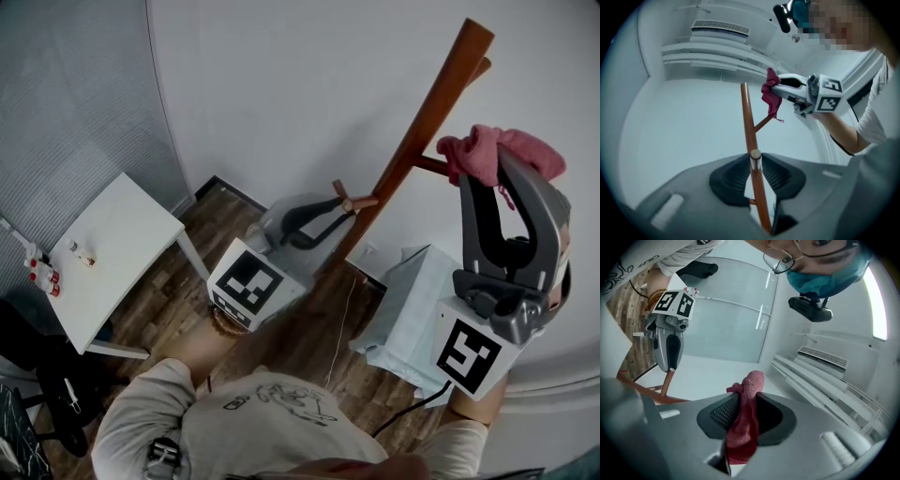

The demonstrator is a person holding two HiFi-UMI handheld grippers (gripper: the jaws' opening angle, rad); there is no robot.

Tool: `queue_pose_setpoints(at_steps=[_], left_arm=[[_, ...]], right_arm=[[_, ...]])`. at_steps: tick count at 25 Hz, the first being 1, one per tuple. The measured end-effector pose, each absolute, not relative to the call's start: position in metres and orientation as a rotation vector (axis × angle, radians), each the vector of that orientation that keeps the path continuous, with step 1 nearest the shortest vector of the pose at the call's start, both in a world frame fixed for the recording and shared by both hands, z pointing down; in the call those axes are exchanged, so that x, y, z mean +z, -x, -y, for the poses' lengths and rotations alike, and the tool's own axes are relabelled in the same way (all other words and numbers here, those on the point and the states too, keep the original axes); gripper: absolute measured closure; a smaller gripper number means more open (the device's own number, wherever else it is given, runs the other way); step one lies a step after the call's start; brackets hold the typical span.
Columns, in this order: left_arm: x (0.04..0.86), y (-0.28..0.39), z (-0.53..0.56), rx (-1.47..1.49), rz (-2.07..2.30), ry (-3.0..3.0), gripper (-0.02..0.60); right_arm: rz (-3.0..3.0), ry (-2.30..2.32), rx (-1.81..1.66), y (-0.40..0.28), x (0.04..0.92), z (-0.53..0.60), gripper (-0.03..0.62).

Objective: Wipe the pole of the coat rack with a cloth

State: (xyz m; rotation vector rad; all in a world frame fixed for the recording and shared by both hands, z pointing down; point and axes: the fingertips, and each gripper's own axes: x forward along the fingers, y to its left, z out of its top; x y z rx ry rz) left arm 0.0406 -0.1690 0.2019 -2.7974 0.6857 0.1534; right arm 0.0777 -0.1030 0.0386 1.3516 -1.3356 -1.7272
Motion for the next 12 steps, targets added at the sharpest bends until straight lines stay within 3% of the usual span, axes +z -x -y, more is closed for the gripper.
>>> queue_pose_setpoints(at_steps=[12], left_arm=[[0.209, -0.041, 0.172, 0.158, -0.7, 2.801, 0.502]], right_arm=[[1.433, -1.491, -1.666, -0.094, 0.056, 0.086, 0.49]])
